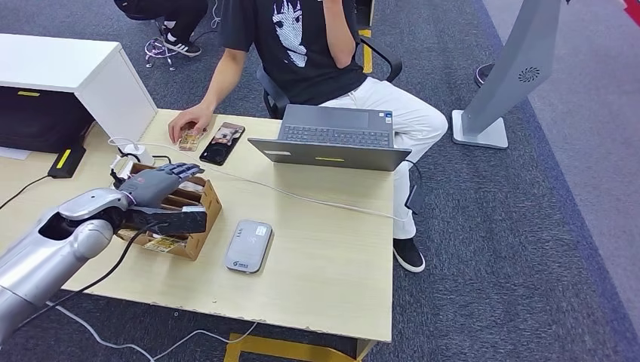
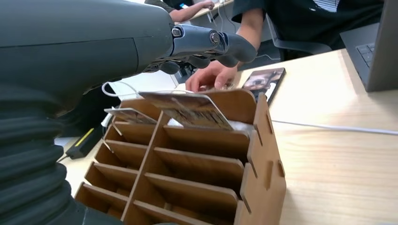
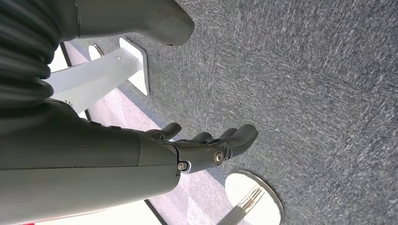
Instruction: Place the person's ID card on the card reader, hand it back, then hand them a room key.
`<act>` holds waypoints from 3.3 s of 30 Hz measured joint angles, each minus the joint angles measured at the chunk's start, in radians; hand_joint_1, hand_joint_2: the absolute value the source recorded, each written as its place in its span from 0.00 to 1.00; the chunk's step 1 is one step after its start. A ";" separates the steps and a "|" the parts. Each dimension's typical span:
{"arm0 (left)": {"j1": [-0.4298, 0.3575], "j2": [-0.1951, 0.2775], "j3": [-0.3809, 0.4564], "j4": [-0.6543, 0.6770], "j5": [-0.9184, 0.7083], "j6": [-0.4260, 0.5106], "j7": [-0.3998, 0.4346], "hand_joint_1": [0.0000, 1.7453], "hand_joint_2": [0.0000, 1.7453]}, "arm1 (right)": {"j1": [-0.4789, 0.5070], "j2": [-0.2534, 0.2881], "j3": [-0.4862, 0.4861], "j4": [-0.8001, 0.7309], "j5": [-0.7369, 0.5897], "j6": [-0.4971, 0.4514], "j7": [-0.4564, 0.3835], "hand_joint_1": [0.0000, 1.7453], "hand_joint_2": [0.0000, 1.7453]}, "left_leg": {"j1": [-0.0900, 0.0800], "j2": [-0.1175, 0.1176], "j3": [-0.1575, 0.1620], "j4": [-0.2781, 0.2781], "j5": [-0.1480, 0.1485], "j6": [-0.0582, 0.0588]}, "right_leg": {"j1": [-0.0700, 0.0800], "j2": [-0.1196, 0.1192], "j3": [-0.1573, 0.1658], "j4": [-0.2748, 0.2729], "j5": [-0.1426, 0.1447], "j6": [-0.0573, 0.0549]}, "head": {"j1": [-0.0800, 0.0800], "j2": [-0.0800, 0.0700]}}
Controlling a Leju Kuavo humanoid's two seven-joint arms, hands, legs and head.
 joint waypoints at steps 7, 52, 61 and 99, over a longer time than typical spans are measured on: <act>0.012 -0.016 0.000 0.012 -0.019 0.001 0.000 0.00 1.00 | 0.000 0.000 0.000 0.000 -0.001 0.002 0.000 0.00 1.00 | 0.000 0.000 0.000 0.000 0.000 0.000 | 0.000 0.000 0.000 0.000 0.000 0.000 | 0.000 0.000; 0.050 -0.102 0.106 0.013 -0.244 0.111 0.062 1.00 1.00 | -0.001 0.000 0.000 0.000 -0.004 -0.004 -0.014 0.00 1.00 | 0.000 0.000 0.000 0.000 0.000 0.000 | 0.000 0.000 0.000 0.000 0.000 0.000 | 0.000 0.000; 0.058 -0.123 0.132 0.016 -0.269 0.122 0.075 1.00 1.00 | 0.001 0.000 0.000 0.000 -0.007 -0.001 -0.016 0.00 1.00 | 0.000 0.000 0.000 0.000 0.000 0.000 | 0.000 0.000 0.000 0.000 0.000 0.000 | 0.000 0.000; 0.170 -0.274 0.414 -0.072 -0.459 0.561 0.090 1.00 1.00 | 0.002 0.000 -0.002 0.000 0.009 -0.003 -0.005 0.00 1.00 | 0.000 0.000 0.000 0.000 0.000 0.000 | 0.000 0.000 0.000 0.000 0.000 0.000 | 0.000 0.000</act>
